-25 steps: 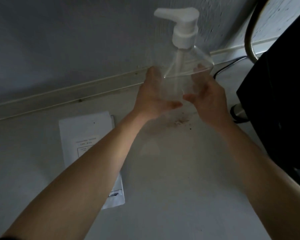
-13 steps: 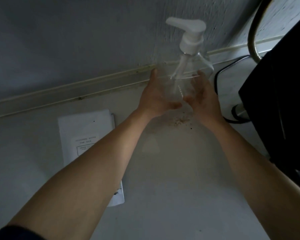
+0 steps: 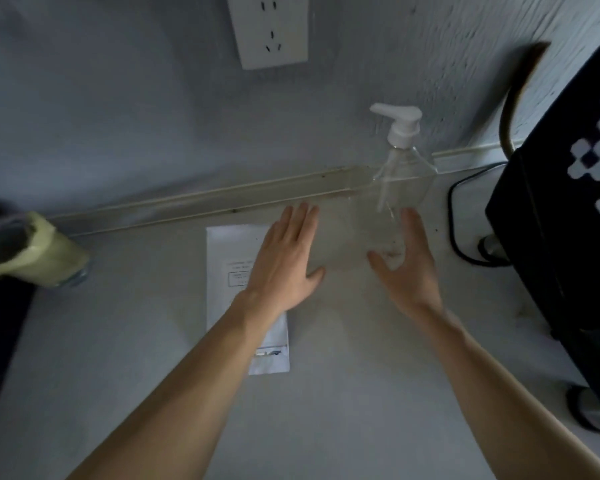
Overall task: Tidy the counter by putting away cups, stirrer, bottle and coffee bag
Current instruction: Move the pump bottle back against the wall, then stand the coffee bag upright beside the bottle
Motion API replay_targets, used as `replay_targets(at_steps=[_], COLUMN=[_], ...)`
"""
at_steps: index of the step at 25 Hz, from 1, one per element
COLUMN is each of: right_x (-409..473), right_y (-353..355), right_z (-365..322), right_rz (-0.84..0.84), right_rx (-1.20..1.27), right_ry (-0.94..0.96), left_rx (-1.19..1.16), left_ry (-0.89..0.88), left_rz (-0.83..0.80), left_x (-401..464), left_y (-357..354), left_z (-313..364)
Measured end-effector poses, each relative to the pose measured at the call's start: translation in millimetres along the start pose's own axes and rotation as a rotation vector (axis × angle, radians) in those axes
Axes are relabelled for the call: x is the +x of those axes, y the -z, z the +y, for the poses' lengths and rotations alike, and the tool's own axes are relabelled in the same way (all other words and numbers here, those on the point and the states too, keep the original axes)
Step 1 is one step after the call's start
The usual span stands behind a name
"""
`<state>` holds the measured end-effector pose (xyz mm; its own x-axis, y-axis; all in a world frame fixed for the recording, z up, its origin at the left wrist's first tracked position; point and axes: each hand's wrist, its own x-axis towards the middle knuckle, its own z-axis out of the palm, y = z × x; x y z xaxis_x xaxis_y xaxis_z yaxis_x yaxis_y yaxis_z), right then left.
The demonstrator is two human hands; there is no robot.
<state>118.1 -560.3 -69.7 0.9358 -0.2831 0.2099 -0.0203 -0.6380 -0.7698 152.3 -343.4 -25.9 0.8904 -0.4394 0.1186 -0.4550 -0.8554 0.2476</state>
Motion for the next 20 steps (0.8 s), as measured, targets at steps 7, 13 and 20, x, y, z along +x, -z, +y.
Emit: replay_targets(at_steps=[7,13,20], right_x=[-32,-44,-54], right_y=[-45,-80,-92], right_z=[-47,-50,-61], right_rz=[-0.273,-0.48,-0.377], right_rx=[-0.346,-0.418,-0.322], right_ry=[0.536,0.624,0.697], left_rx=[0.021,-0.067,-0.326], left_ry=[0.188,0.356,0.453], left_rz=[-0.026,-0.073,-0.098], left_x=[-76,-134,-148], left_y=[18,15,4], left_z=[-60,-97,-97])
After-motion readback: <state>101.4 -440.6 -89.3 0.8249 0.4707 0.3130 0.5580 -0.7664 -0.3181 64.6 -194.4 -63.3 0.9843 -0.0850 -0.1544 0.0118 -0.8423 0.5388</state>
